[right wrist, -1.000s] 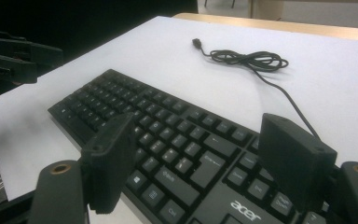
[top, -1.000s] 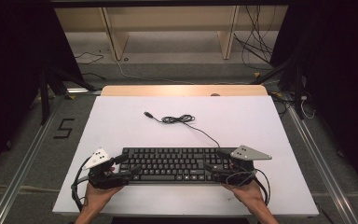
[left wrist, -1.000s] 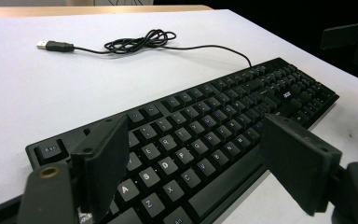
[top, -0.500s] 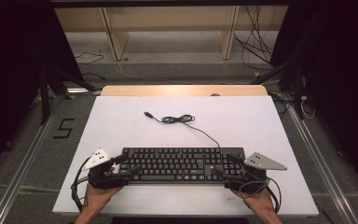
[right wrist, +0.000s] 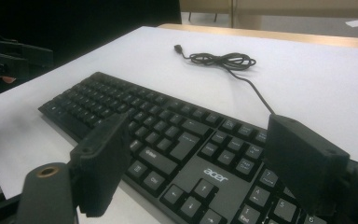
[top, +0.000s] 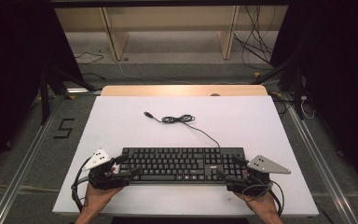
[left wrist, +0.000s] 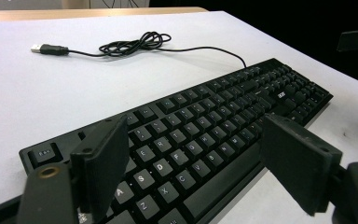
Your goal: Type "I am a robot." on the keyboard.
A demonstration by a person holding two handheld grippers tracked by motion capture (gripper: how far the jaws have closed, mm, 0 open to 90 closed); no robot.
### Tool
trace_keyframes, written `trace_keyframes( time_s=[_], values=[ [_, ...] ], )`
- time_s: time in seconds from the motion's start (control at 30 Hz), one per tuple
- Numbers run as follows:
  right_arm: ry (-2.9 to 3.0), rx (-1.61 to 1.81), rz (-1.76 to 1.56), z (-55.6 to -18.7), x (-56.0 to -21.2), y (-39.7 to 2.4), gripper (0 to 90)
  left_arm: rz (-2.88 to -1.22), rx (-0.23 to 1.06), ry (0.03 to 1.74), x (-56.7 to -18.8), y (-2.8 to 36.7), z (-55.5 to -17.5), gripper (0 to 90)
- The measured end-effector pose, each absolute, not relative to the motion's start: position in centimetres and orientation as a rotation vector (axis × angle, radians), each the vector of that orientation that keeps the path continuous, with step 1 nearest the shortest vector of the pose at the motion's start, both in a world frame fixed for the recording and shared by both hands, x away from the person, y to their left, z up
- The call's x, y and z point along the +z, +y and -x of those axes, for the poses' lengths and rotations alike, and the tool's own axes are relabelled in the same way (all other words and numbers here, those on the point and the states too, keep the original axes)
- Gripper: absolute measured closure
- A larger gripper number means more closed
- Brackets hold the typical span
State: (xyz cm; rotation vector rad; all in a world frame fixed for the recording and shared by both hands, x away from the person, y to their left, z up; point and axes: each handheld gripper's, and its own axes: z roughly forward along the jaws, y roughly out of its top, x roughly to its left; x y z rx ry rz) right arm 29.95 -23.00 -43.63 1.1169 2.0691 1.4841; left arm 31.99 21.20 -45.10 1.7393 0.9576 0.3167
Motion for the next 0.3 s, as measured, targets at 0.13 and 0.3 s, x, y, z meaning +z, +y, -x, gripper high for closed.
trace_keyframes(
  time_s=[0.13,0.3],
  values=[
    [2.070,1.481,-1.115,-30.00,-43.68,-22.99,22.9,-1.738,0.317,0.958,-45.10,21.23,-31.99,23.8],
    [2.066,1.480,-1.116,-30.03,-43.66,-23.02,22.8,-1.737,0.319,0.956,-45.09,21.25,-31.98,23.8]
  ],
)
